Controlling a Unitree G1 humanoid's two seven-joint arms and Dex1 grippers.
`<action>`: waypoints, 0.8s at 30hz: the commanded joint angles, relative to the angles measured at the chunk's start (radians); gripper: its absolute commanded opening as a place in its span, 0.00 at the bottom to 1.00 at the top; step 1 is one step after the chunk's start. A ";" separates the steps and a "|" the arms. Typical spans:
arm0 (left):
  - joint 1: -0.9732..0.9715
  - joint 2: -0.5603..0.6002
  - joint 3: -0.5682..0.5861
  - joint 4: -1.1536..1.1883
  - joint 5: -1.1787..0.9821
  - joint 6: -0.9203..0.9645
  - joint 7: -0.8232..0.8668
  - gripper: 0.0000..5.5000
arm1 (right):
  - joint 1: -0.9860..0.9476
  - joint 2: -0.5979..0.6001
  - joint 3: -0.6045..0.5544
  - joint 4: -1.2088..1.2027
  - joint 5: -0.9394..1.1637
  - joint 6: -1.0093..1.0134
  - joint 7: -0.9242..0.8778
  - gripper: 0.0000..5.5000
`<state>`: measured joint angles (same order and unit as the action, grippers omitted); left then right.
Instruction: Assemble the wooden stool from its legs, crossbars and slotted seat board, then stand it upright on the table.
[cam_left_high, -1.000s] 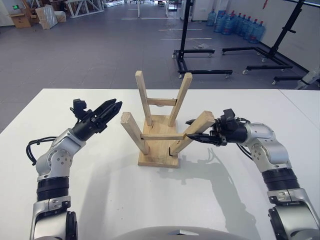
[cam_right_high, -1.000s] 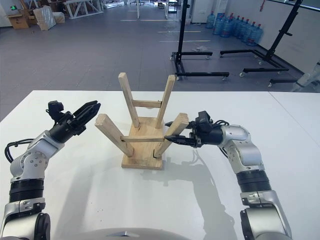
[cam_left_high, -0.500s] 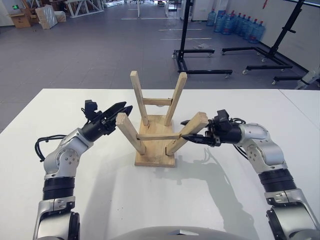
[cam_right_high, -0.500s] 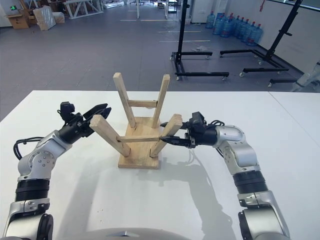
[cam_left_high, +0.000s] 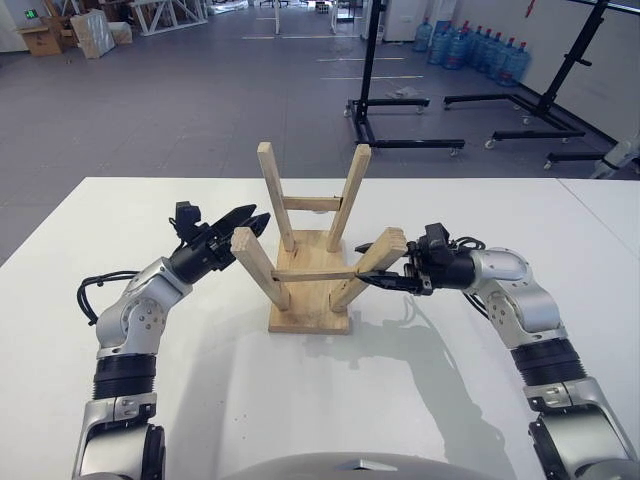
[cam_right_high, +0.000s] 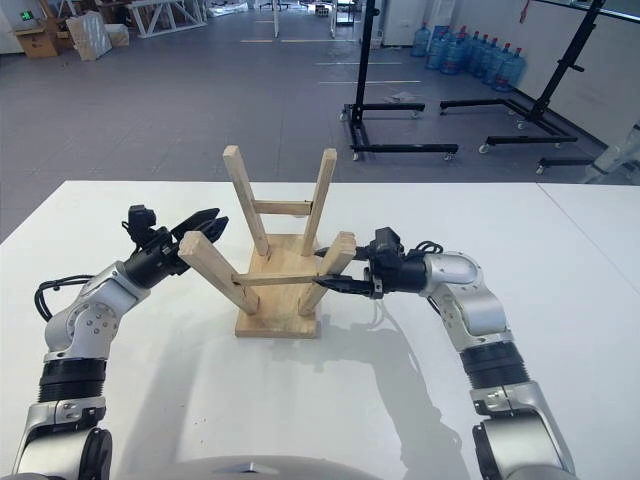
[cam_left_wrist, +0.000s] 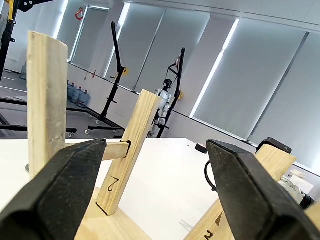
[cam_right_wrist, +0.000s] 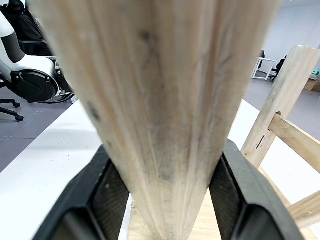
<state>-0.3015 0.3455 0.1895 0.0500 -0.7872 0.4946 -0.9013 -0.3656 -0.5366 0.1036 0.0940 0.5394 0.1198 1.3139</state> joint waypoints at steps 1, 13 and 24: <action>0.000 -0.019 -0.062 -0.032 0.020 0.014 -0.018 0.67 | 0.017 0.004 0.043 0.027 -0.071 0.022 -0.021 0.45; 0.011 0.054 0.036 -0.004 0.029 -0.013 -0.011 0.67 | 0.130 -0.062 -0.060 -0.066 -0.046 0.068 -0.039 0.71; 0.236 0.359 -0.264 0.114 0.552 -0.226 -0.115 0.67 | 0.371 -0.119 -0.084 -0.169 -0.095 0.103 -0.120 0.71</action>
<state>-0.0824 0.6852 -0.0221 0.1489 -0.2968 0.3122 -1.0044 0.0074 -0.6290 0.0648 -0.0733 0.4392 0.2175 1.2126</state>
